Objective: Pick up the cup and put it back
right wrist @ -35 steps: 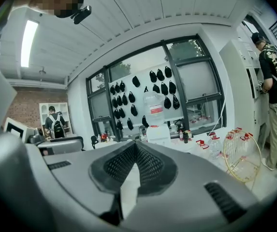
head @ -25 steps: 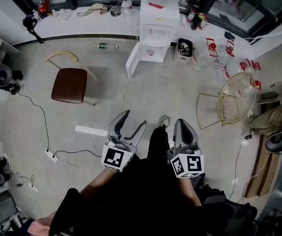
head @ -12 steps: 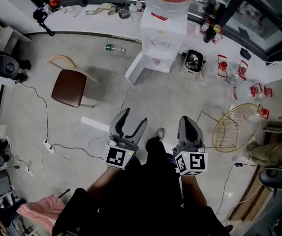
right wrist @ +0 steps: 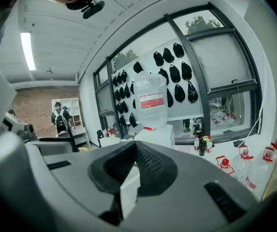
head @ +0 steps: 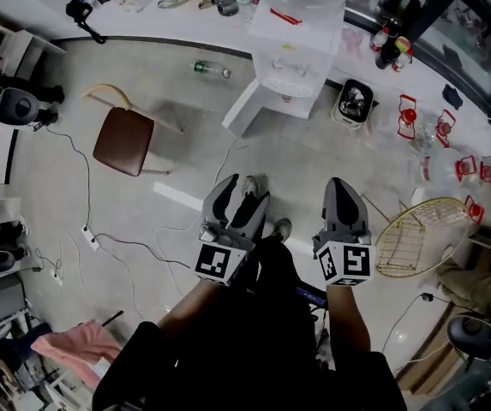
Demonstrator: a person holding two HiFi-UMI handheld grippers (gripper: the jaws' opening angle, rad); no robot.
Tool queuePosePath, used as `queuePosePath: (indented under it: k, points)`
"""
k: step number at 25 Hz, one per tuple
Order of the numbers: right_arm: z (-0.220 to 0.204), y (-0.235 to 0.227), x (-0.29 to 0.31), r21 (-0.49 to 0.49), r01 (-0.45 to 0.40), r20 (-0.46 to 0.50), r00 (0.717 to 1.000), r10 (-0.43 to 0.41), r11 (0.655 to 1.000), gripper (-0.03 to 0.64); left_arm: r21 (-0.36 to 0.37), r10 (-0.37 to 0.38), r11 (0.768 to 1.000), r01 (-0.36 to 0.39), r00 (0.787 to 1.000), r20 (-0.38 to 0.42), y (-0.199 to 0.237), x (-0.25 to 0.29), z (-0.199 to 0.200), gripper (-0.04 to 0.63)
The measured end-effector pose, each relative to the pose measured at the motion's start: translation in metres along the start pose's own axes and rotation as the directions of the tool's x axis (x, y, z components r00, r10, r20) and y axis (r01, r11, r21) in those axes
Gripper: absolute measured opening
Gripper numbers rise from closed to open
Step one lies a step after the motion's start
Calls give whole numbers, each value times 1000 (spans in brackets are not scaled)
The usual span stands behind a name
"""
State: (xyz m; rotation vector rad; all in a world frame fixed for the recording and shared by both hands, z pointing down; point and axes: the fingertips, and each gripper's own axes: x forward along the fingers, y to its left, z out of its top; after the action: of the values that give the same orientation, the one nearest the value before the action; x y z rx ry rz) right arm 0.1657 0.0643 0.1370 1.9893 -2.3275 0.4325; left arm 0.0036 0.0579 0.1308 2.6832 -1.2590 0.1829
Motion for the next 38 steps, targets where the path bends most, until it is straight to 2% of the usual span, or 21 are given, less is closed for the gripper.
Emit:
queuePosePath:
  k: [6,13,19,25,30,34,38]
  points:
    - [-40,-31,48,33,22,-12,1000,-21,999,-5,23,-12,1000,13,1000,-10,14,55,-52,278]
    - [-109,-74,123,17,31,-32,999,-31,999,-5,20,11,1000,-11,1000,-25,63,130,-135,277]
    - [-183,-104,191,-2,37,-43,998,-37,999,-5,35,0,999,2,998,-57,104,197,-226,278]
    - [-256,-131,252,-19,14,-59,998,-15,1000,-5,46,-14,999,17,998,-53,134,258,-306,278]
    - [-330,-156,299,-2,3,-45,999,-3,1000,-5,22,-41,999,42,997,-58,155,304,-389,278]
    - [-394,-172,331,-20,-11,-16,1000,10,1000,-5,33,-74,997,76,996,-40,170,339,-456,278]
    - [-456,-196,362,-41,-3,15,1000,4,999,-5,76,-97,992,97,995,2,184,374,-516,278]
